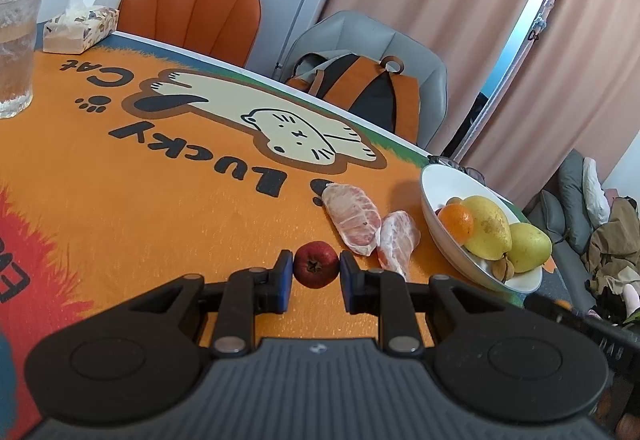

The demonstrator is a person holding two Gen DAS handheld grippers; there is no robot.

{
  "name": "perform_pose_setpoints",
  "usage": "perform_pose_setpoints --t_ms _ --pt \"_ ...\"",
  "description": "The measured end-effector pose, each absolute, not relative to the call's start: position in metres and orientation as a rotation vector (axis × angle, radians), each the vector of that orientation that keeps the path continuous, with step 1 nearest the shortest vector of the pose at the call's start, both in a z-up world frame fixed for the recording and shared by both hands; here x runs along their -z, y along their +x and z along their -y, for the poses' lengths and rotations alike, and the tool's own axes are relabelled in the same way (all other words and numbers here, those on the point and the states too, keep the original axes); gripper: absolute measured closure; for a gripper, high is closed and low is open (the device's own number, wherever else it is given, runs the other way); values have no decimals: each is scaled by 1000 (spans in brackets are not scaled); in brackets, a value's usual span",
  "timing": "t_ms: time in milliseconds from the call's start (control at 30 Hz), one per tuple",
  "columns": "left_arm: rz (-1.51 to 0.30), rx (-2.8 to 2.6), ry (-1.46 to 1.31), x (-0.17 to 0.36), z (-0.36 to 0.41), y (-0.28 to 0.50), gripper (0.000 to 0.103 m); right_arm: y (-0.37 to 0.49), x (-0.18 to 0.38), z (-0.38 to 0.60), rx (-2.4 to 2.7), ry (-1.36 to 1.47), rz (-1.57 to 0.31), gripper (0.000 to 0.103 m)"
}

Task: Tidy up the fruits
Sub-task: 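Carry the red apple and mandarin into the white bowl, opening both tools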

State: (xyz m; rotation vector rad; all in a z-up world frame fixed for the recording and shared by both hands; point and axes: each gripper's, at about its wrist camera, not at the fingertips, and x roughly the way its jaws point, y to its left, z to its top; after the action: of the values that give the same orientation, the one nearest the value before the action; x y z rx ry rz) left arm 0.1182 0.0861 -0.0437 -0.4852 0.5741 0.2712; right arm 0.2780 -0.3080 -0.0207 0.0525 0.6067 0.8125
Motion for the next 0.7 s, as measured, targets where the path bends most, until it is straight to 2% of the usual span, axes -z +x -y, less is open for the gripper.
perform_pose_setpoints --t_ms 700 --pt "-584 -292 -481 43 -99 124 80 330 3 275 -790 41 -557 64"
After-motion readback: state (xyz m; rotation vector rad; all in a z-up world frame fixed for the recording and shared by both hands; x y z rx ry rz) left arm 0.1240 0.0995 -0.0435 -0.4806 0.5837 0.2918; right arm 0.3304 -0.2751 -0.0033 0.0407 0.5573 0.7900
